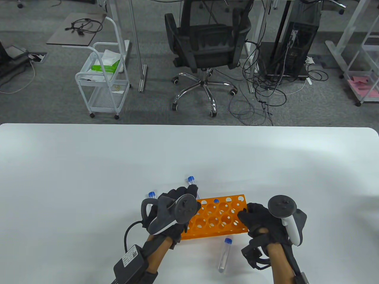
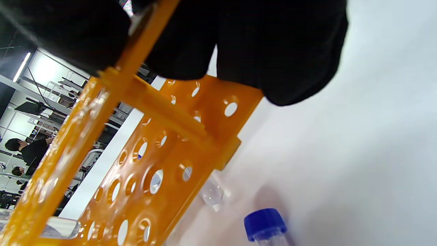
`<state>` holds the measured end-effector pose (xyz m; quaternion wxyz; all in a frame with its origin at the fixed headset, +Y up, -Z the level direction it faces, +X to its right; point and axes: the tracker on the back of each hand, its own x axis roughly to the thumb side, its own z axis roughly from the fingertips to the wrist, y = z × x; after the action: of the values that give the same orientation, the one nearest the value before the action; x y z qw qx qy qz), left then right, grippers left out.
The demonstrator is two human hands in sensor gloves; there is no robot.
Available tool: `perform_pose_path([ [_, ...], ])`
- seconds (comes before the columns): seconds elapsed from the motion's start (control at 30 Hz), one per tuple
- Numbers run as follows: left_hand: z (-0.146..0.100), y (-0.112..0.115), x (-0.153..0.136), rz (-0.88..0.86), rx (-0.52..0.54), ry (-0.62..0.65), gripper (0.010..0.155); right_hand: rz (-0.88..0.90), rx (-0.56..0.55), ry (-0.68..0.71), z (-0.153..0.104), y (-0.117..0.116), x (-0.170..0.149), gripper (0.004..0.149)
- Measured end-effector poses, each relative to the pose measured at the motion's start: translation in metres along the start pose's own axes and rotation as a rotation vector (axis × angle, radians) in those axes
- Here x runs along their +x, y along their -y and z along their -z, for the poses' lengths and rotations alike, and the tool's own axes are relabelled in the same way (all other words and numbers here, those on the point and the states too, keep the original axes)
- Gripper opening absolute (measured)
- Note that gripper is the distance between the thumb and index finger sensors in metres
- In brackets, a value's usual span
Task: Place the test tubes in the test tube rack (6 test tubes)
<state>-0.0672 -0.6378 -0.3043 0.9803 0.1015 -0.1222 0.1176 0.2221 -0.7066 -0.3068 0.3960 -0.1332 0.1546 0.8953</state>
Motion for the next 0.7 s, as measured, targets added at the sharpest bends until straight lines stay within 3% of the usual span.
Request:
perform_pose_path([
  [0.13, 0.001, -0.005, -0.016, -0.092, 0.022, -0.047, 0.060, 0.003, 0.002, -0.003, 0.000, 0.000, 0.000, 0.057],
  [0.37, 0.001, -0.003, -0.068, -0.258, 0.092, -0.251, 0.059, 0.011, 0.004, -0.006, 0.000, 0.001, -0.001, 0.057],
  [0.7, 0.011, 0.043, -0.119, -0.178, -0.041, -0.516, 0.059, 0.014, -0.004, -0.011, 0.000, 0.004, -0.002, 0.057],
])
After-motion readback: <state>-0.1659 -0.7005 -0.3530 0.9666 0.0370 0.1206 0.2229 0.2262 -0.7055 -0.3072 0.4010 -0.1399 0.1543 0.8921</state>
